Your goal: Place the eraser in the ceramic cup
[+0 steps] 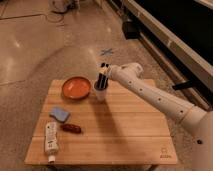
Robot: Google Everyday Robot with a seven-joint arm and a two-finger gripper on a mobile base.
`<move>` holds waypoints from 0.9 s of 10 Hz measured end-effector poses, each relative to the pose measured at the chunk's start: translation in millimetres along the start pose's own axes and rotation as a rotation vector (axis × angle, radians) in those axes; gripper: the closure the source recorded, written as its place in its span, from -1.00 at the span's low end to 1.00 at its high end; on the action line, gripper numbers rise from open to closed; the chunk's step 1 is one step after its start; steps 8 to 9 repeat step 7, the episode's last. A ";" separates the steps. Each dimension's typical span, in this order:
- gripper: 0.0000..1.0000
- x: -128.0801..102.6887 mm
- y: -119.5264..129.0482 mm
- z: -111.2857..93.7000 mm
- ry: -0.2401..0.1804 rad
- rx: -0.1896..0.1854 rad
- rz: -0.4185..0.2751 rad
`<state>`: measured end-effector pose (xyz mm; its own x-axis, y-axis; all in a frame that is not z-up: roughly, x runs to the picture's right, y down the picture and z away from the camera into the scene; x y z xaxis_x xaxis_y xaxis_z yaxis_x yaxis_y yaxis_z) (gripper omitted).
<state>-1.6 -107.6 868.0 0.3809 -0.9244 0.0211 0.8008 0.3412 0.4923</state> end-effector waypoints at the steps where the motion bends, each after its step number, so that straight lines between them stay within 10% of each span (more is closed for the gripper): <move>1: -0.60 -2.2 -0.7 -0.7 0.000 0.006 0.003; 9: -0.60 -2.4 -1.1 -0.7 0.000 0.008 0.004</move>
